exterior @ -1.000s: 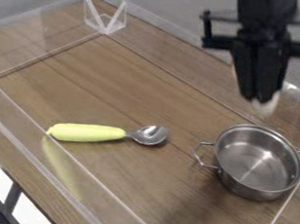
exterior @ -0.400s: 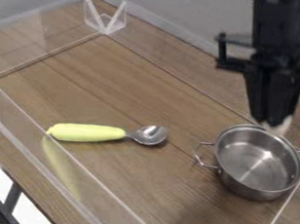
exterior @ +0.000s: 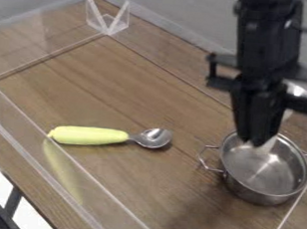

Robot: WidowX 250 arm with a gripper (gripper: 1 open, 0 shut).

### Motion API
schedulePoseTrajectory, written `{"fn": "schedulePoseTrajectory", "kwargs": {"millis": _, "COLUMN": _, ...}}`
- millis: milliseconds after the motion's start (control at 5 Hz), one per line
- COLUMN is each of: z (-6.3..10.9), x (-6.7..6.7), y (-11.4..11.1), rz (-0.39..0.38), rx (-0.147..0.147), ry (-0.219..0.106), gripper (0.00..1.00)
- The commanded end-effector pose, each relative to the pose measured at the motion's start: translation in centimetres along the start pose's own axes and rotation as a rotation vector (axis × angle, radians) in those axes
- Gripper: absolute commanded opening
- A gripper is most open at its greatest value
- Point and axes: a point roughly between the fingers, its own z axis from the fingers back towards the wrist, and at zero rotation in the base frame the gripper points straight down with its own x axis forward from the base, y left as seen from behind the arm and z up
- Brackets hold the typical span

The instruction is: Put mushroom into the silver pot

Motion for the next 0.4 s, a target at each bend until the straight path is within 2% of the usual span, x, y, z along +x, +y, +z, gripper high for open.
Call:
{"fn": "schedulePoseTrajectory", "kwargs": {"millis": 0, "z": 0.33, "x": 0.65, "y": 0.15, "rz": 0.006, "rx": -0.006, "ry": -0.032, "gripper": 0.0}}
{"fn": "schedulePoseTrajectory", "kwargs": {"millis": 200, "z": 0.95, "x": 1.51, "y": 1.02, "rz": -0.024, "rx": 0.006, "ry": -0.028, "gripper": 0.0}}
